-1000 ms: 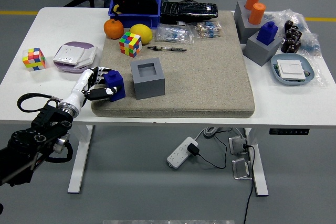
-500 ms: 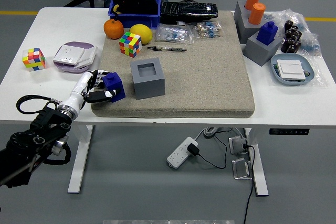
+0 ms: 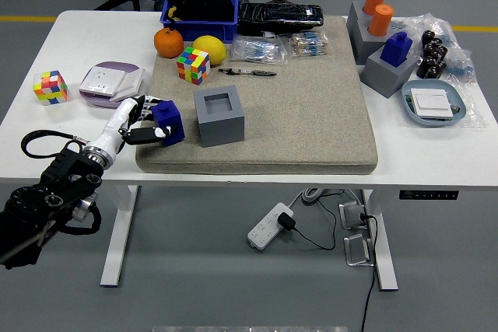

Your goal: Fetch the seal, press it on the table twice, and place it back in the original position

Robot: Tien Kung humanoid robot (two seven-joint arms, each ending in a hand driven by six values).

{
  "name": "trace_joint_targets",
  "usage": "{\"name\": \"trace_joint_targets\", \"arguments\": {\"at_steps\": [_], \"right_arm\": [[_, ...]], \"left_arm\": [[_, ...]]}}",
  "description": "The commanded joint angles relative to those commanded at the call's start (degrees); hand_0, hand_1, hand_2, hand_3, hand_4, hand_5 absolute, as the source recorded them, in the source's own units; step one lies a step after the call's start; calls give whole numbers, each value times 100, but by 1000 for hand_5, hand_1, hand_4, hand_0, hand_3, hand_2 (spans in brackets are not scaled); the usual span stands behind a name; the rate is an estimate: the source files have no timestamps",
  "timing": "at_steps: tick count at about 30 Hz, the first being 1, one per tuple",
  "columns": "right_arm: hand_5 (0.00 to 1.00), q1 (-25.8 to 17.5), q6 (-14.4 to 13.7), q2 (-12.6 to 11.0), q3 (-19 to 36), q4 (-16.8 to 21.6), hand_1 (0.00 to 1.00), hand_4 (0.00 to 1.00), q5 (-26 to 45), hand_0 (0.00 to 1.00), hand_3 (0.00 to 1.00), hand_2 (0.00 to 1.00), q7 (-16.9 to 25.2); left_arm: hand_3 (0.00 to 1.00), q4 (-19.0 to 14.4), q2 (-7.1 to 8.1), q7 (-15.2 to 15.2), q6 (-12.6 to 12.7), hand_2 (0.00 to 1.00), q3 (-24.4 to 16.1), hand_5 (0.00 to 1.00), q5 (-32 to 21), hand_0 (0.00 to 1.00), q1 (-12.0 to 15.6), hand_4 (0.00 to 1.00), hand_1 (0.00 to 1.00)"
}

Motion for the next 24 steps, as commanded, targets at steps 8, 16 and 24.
{"name": "trace_joint_targets", "arguments": {"at_steps": [8,16,24], "right_arm": [[517,-1,1,-4,18,-10,774,753,-5,837,719,745,-1],[517,12,-4,-11,-2,-4,774,753,11,838,720,745,2],[518,36,0,-17,-4,-18,774,753,17,836,720,745,-2]], "left_arm": [[610,-547,363,62,2,470,-359,2,487,664,-525,686,496],[610,-930,263,47,16,469,-443,2,577,664,-859,686,496],[609,-1017,-55,126,-60,470,32,2,463,663,-987,689,496]]}}
